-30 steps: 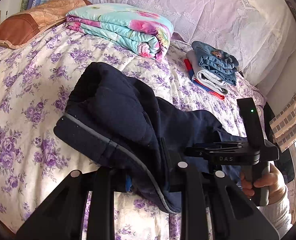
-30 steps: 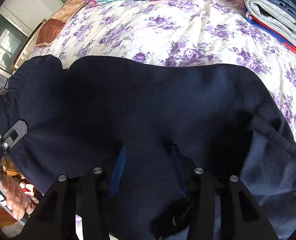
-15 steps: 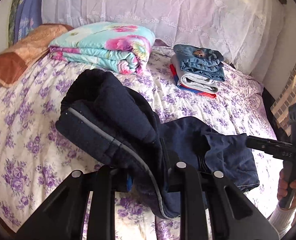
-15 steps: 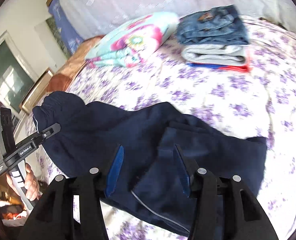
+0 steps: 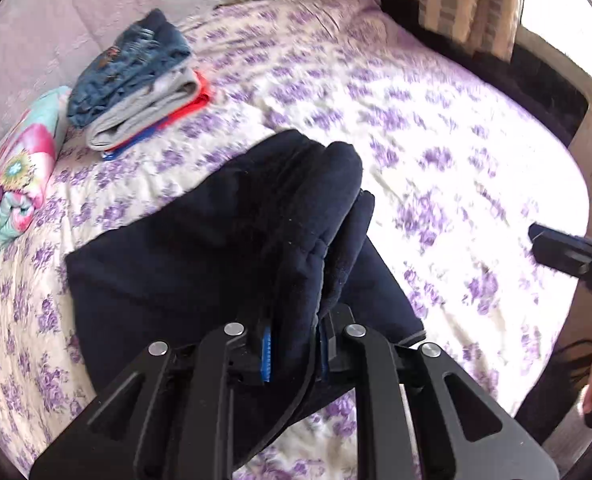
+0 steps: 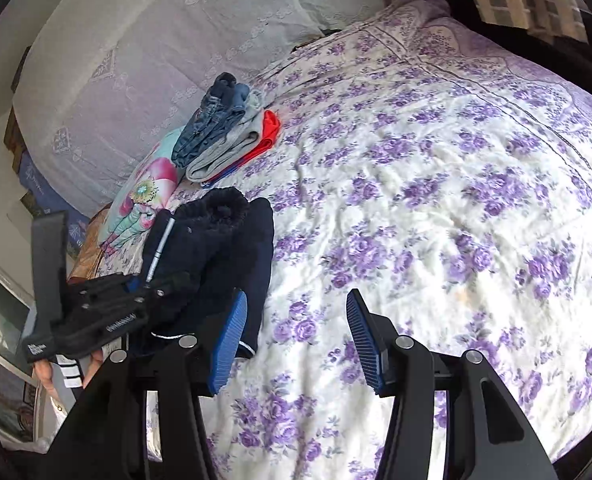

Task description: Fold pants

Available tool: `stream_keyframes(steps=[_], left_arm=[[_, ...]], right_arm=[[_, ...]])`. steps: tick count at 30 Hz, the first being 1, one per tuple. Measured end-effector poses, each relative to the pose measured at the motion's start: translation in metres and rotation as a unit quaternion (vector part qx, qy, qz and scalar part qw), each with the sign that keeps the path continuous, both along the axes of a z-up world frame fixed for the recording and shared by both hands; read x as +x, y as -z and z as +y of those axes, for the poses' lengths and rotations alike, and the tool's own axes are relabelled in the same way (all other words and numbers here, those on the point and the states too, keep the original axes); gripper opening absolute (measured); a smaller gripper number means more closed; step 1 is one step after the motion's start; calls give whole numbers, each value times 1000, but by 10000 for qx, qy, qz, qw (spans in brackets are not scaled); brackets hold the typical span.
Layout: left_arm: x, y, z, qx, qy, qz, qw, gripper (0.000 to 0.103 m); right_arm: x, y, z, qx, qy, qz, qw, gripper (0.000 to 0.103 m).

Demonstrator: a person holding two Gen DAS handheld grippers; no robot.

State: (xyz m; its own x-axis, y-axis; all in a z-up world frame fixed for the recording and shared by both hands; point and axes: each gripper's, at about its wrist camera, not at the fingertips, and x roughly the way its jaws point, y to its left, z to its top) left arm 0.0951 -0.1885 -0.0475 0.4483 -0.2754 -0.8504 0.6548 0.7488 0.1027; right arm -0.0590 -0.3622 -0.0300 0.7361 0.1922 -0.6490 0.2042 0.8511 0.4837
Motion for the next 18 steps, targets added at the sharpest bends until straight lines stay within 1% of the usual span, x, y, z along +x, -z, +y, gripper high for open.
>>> stream_keyframes(steps=[1, 2, 3, 5, 6, 7, 8, 9, 10, 11, 12, 13, 14, 16, 17, 18], left_arm=[[1, 16, -10, 206, -12, 35, 9998, 19], [3, 28, -16, 334, -64, 100, 9994, 20], [1, 31, -18, 386, -89, 88, 9992, 20], [-6, 22, -15, 421, -60, -98, 9990, 20], [-9, 13, -10, 379, -50, -97, 9992, 22], [-11, 1, -1, 222, -40, -6, 9997, 30], [-14, -10, 10, -19, -9, 118, 9999, 44], [-19, -24, 24, -314, 13, 182, 9993, 52], [-24, -37, 37, -565, 17, 153, 9983, 71], [-32, -51, 51, -813, 22, 51, 9967, 85], [-39, -63, 64, -1013, 0, -74, 9948, 88], [-43, -72, 78, -1134, -60, -206, 9933, 89], [-44, -79, 91, -1168, -200, -340, 9924, 89], [-37, -81, 115, -1138, -650, -533, 9899, 89], [-31, -77, 128, -1130, -874, -511, 9884, 82], [-24, -71, 139, -1153, -1048, -355, 9871, 73]], right_arm=[[-1, 5, -4, 10, 40, 43, 10000, 52], [1, 10, -6, 40, 28, 110, 9999, 52], [5, 16, -7, 78, -11, 181, 9998, 52], [16, 20, -4, 114, -169, 299, 9993, 52], [21, 20, -1, 121, -288, 318, 9990, 52], [30, 18, 3, 124, -414, 317, 9986, 52], [36, 14, 7, 115, -560, 284, 9980, 53], [41, 7, 13, 88, -723, 230, 9971, 56], [47, 0, 19, 44, -887, 171, 9959, 58], [55, -7, 26, -29, -1039, 116, 9945, 60], [62, -15, 34, -130, -1164, 64, 9931, 60], [67, -24, 42, -247, -1287, 8, 9914, 60], [76, -32, 51, -377, -1440, -74, 9888, 60], [88, -45, 69, -547, -1756, -226, 9827, 60], [94, -49, 78, -532, -1909, -262, 9798, 60], [100, -52, 86, -486, -2079, -264, 9766, 56]])
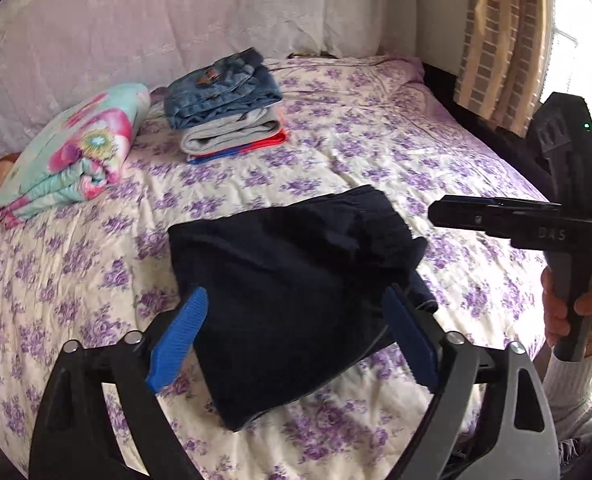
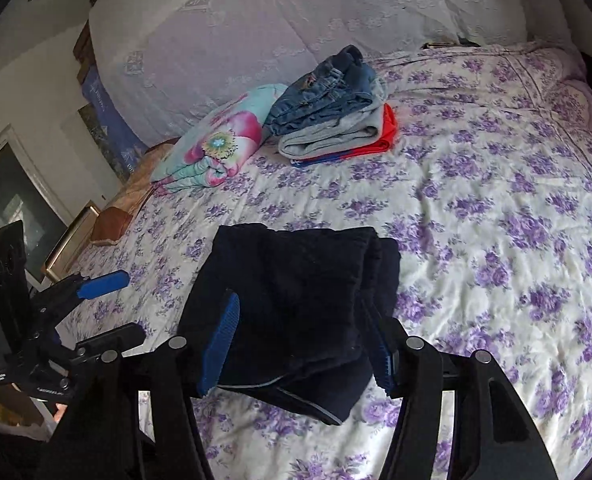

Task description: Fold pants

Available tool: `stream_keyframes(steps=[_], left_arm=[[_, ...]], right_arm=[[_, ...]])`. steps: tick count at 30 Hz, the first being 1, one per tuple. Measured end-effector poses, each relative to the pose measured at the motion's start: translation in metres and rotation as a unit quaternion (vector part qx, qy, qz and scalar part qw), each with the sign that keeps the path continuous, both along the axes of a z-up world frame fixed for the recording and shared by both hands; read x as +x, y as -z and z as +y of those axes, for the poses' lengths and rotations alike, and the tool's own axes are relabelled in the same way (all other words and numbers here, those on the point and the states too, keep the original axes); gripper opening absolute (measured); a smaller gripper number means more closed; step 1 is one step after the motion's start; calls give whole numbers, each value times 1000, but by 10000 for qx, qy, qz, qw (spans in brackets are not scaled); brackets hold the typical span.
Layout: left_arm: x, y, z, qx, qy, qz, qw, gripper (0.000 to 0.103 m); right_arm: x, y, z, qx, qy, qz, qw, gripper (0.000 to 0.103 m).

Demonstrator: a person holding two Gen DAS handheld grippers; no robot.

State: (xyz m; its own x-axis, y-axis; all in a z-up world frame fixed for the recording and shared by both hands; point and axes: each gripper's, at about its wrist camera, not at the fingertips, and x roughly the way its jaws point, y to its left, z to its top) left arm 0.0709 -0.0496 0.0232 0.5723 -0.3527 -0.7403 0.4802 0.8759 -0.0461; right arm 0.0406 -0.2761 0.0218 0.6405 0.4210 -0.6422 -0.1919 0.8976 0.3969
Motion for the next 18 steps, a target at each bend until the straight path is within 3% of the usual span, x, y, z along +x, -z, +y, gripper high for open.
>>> stream_keyframes(steps=[1, 2, 4, 8, 10, 13, 15, 18], left_arm=[[7, 9, 11, -102, -93, 281, 9995, 49], [14, 20, 19, -228, -118, 574, 9980, 36], [22, 44, 27, -350, -125, 992, 9944, 15], [30, 95, 21, -315, -63, 1447, 9890, 13], [28, 107, 21, -334, -170, 1404, 9894, 12], [16, 102, 23, -337, -45, 1230, 9918, 11], [14, 103, 23, -383, -25, 1256, 9913, 11], [12, 102, 25, -429, -51, 1306, 9905, 11]], right_arm=[[5, 0, 9, 0, -198, 26, 9998, 52], [8, 1, 18, -90, -334, 88, 9994, 47], [17, 16, 29, -430, -321, 412, 9977, 47], [33, 75, 36, -1251, -195, 1384, 9823, 45], [34, 64, 49, -1567, -293, 1346, 9780, 48], [48, 20, 77, -1459, -833, 874, 9819, 50], [73, -2, 106, -1572, -1266, 606, 9775, 56], [134, -1, 153, -1624, -1688, 1027, 9667, 57]])
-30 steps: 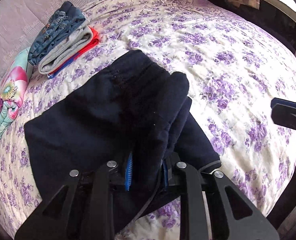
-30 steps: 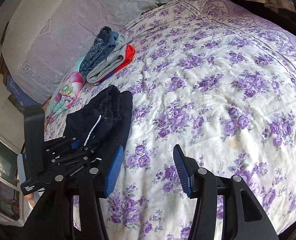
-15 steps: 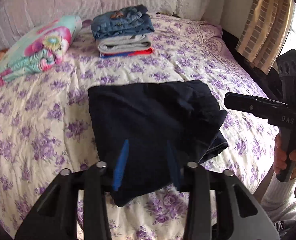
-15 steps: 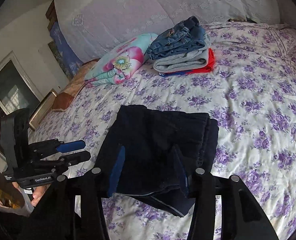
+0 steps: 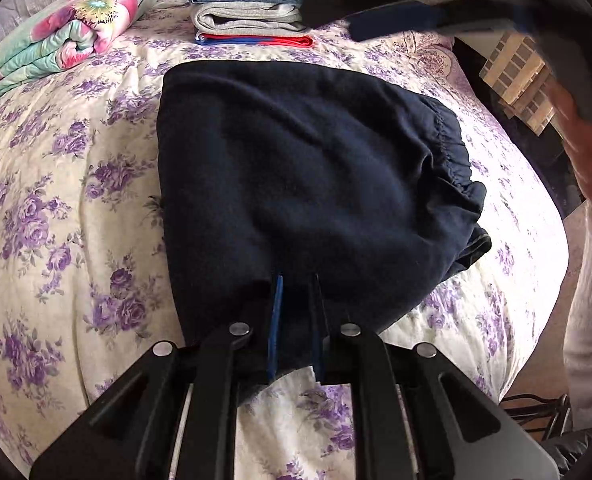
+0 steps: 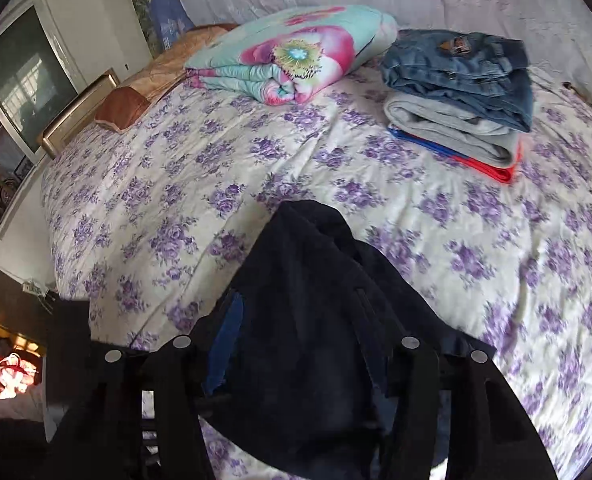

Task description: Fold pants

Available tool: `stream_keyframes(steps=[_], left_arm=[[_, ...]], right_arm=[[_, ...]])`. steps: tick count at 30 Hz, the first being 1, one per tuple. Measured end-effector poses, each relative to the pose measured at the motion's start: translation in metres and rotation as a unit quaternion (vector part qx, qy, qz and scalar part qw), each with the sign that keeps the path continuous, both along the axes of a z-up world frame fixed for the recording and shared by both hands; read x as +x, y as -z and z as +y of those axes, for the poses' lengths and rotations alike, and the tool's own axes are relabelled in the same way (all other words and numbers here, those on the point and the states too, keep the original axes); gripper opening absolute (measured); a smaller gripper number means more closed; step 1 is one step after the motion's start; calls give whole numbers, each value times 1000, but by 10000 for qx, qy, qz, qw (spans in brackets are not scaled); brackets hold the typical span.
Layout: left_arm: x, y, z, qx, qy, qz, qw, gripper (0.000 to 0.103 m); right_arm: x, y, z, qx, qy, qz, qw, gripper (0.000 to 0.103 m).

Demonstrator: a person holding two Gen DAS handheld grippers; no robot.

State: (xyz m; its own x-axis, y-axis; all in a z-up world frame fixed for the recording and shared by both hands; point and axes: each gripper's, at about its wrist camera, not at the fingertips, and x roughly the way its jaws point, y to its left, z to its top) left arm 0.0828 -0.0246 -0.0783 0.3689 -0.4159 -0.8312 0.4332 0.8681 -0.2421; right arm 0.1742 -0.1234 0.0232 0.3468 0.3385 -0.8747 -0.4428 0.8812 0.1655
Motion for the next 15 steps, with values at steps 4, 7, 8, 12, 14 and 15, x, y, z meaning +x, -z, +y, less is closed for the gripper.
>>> stream_keyframes(steps=[4, 7, 8, 12, 14, 15], left_arm=[[-4, -4, -1, 38, 65, 14, 10000, 11], [-4, -3, 2, 1, 116, 11, 9999, 11], [-2, -2, 2, -11, 114, 15, 9999, 11], [1, 4, 1, 26, 99, 3, 9999, 11], [3, 4, 3, -30, 115, 77, 9999, 11], [3, 2, 5, -79, 132, 122, 9998, 11]], right_arm=[[64, 24, 49, -723, -59, 285, 9970, 57], [89, 59, 67, -1537, -54, 548, 9866, 56], [97, 74, 68, -1801, 53, 635, 9816, 56], [114, 117, 63, -2120, 427, 749, 9735, 60], [116, 111, 58, -1930, 402, 892, 9763, 54], [116, 104, 51, -1752, 445, 918, 9792, 53]])
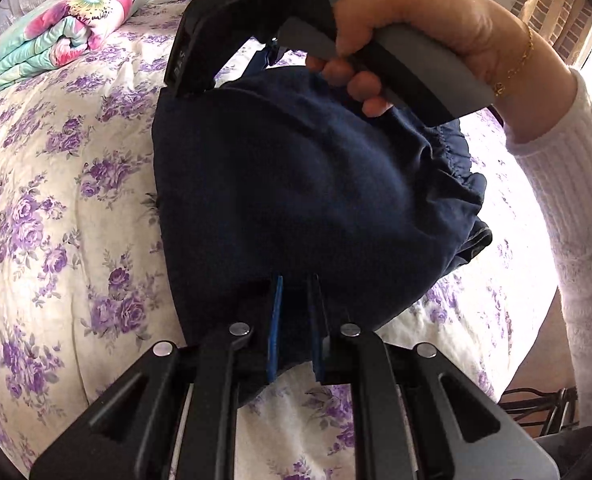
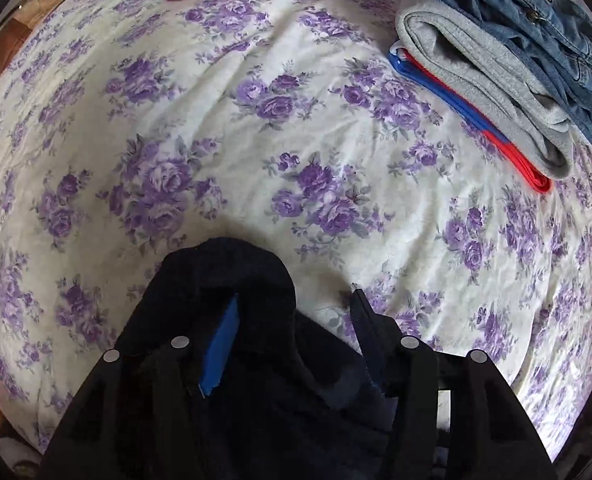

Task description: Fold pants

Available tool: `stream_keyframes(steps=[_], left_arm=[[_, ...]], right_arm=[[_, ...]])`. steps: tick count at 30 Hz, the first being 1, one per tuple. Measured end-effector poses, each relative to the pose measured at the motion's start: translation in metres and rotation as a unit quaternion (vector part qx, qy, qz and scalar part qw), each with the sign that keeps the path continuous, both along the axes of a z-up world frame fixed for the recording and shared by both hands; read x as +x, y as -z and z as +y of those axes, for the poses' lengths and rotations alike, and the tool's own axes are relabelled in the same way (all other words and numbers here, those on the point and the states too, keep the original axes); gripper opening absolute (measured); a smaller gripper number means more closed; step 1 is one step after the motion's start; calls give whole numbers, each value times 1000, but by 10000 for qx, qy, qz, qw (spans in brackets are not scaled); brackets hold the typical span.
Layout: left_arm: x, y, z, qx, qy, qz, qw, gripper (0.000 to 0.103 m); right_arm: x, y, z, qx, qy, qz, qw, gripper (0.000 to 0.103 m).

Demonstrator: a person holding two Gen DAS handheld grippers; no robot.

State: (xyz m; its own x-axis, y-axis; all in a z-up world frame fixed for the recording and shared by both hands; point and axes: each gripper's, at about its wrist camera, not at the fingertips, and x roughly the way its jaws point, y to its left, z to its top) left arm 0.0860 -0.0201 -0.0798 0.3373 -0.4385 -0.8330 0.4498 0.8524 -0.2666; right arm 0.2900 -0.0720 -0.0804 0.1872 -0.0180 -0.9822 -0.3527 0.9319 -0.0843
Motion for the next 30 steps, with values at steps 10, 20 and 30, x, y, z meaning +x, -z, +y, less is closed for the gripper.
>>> stream_keyframes(steps=[10, 20, 30], left_arm=[[27, -33, 82, -381, -1232, -13, 9916, 65], [104, 31, 42, -1263, -536, 1730, 9753, 74], [98, 2, 7, -917, -236, 833, 9920, 30]], right_arm=[[-116, -126, -123, 1759, 692, -1186, 9748, 64], [-265, -98, -204, 2506, 1527, -1709, 9406, 64], [-258, -44, -251, 3594, 2468, -802, 8964, 81]])
